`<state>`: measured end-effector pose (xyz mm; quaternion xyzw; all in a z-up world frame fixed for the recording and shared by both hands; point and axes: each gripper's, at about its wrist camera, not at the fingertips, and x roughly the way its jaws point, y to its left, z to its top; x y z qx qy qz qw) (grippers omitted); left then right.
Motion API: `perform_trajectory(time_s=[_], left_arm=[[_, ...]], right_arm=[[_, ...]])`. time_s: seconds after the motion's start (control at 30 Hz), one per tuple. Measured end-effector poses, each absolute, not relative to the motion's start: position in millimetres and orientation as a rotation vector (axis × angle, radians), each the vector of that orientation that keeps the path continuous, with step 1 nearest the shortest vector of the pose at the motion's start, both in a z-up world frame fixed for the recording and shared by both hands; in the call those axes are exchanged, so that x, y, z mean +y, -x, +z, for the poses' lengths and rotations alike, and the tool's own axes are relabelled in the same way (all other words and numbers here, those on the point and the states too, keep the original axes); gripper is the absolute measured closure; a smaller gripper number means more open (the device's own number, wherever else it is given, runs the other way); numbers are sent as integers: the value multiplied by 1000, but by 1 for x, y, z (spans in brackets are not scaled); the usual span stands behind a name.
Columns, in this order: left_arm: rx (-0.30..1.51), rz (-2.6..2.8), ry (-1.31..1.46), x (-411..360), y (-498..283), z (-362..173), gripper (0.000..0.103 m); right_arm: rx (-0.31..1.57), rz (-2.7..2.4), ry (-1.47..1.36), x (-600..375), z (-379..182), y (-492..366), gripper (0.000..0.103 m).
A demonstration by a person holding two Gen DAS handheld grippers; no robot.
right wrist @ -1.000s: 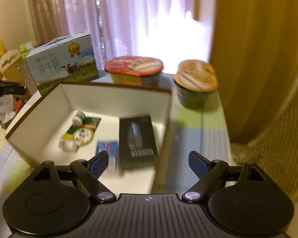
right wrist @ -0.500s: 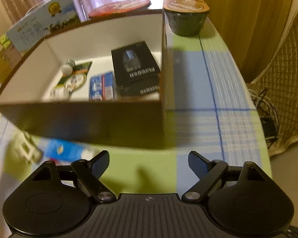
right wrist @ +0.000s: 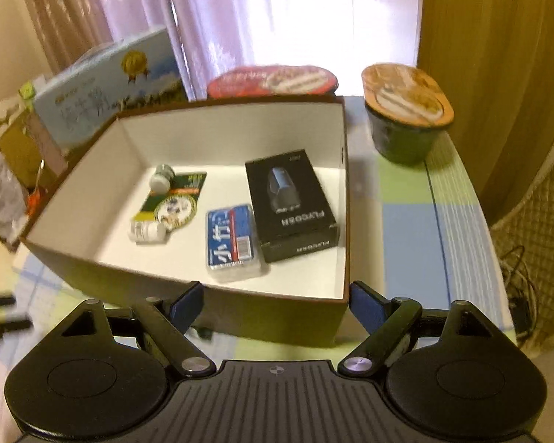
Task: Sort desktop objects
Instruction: 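Withdraw both tools from the box toward the remaining items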
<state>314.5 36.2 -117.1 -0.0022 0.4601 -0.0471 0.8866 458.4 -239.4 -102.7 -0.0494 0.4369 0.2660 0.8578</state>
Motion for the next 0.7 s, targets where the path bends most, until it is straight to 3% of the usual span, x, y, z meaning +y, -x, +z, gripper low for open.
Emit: perform_trajectory(time_s=[0.2,0.53,0.6,0.7], left_arm=[[979,-97,2,34,-311,-126,51],[996,-149,-34,21,-317,-135,50],[1005,-177,-39,16,-316,-137,49],[1028,-224,-53,5,-314,-142,34]], right_arm=[[884,561,28,-233,-90,-478,22],[911,558,38,-265,-110,-427,21],[932,552,30,-275,-116,-419,21],[954,534,27,-287,-124,-409,21]])
